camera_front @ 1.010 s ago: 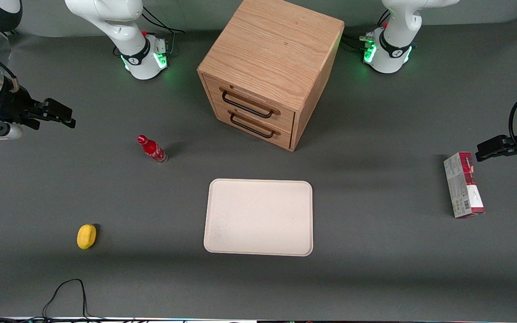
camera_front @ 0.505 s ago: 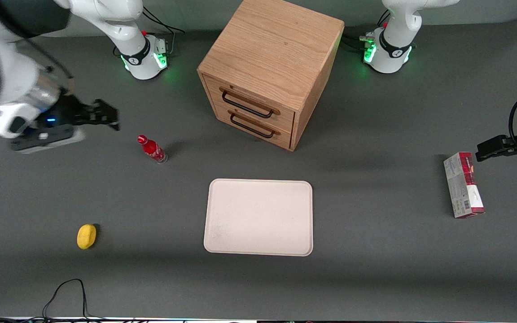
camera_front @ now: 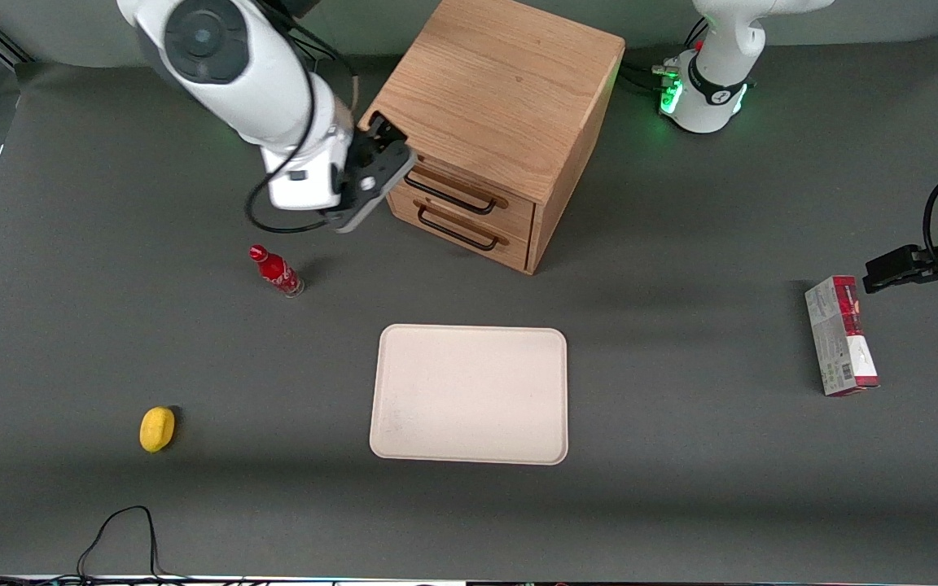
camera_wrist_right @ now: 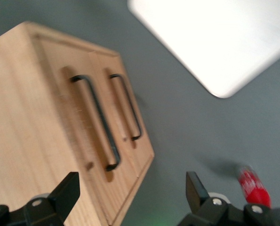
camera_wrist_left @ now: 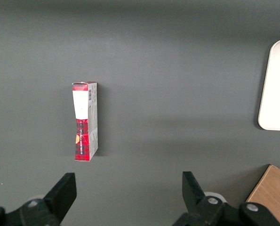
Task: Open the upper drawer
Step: 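Move the right gripper toward the upper drawer's black handle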
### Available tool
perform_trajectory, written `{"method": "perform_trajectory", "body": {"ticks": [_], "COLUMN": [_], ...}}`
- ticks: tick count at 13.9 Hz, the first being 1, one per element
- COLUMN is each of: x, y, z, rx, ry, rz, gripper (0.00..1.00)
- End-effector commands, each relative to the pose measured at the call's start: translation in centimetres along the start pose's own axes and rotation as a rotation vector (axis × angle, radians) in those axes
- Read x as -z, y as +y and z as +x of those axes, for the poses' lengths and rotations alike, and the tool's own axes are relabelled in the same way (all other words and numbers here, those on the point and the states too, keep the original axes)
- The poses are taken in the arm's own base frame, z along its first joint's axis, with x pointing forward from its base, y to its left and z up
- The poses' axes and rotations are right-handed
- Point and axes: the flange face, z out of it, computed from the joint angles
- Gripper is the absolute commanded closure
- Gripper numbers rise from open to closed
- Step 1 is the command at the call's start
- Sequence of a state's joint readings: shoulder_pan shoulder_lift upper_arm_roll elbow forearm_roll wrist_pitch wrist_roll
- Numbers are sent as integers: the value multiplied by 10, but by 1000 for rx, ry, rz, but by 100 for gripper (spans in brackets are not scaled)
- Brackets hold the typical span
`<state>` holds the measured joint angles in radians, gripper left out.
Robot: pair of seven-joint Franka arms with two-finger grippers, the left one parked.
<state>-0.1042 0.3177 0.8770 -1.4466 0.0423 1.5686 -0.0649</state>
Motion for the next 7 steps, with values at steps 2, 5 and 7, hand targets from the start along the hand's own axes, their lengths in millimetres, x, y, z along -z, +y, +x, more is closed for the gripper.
{"method": "perform_trajectory", "body": {"ticks": [2, 5, 7], "x": [-27, -59, -86], "y": [-21, -19, -11], "z": [22, 39, 44], "rx": [164, 221, 273], "ry": [-35, -46, -50], "rz": [103, 152, 169], "gripper": [0, 0, 0]}}
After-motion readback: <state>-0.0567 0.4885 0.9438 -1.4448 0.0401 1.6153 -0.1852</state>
